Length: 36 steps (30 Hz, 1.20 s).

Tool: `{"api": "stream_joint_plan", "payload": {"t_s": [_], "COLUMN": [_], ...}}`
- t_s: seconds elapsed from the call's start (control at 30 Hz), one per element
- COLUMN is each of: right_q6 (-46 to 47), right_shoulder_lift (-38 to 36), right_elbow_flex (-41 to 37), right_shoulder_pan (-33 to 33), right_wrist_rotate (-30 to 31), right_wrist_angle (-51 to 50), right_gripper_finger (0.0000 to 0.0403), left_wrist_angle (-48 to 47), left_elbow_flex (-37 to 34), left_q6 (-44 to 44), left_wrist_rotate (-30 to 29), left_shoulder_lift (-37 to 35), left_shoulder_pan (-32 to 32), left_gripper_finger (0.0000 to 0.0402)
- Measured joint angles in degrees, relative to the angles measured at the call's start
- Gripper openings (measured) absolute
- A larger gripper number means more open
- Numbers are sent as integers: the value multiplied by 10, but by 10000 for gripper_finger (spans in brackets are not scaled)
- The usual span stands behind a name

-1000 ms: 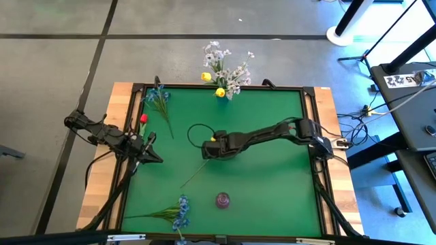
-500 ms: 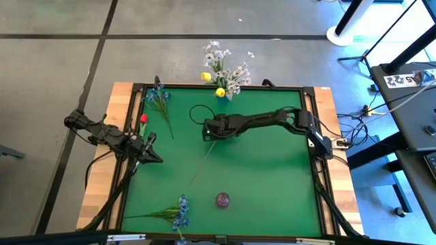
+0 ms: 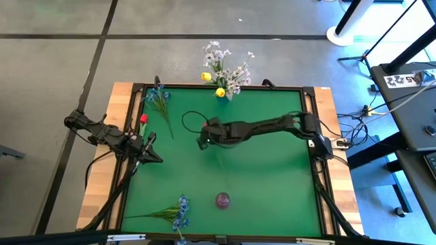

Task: Sort flowers into vase by color
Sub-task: Put the right red tulip into the purple flower vase

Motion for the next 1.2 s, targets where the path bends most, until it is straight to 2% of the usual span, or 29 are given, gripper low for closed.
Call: {"api": "stream_joint_plan", "payload": {"t_s": [0.1, 0.23, 0.37, 0.5, 0.7, 1.07, 1.2], "right_q6": [-74, -228, -390, -500, -542, -576, -578], "right_shoulder_lift": [-18, -51, -74, -100, -129, -182, -179], "right_elbow_flex": [0, 1, 1, 1, 1, 2, -6], "right_shoulder_pan": [20, 57, 113, 170, 233, 339, 362], "right_wrist_rotate": [21, 37, 21, 17, 50, 235, 256], "right_wrist_angle": [99, 262, 406, 502, 507, 460, 459], "right_gripper_finger": [6, 14, 7, 8, 4, 7, 5], "left_wrist_angle": [0, 0, 0, 0, 0, 0, 0], "left_elbow_flex": [0, 0, 0, 0, 0, 0, 0], "left_q6": [0, 0, 0, 0, 0, 0, 0], "left_wrist_rotate": [0, 0, 0, 0, 0, 0, 0], "left_shoulder_lift": [0, 0, 0, 0, 0, 0, 0], "left_shoulder_pan": [0, 0, 0, 0, 0, 0, 0], "left_gripper_finger": [10, 10, 10, 10, 10, 10, 10]}}
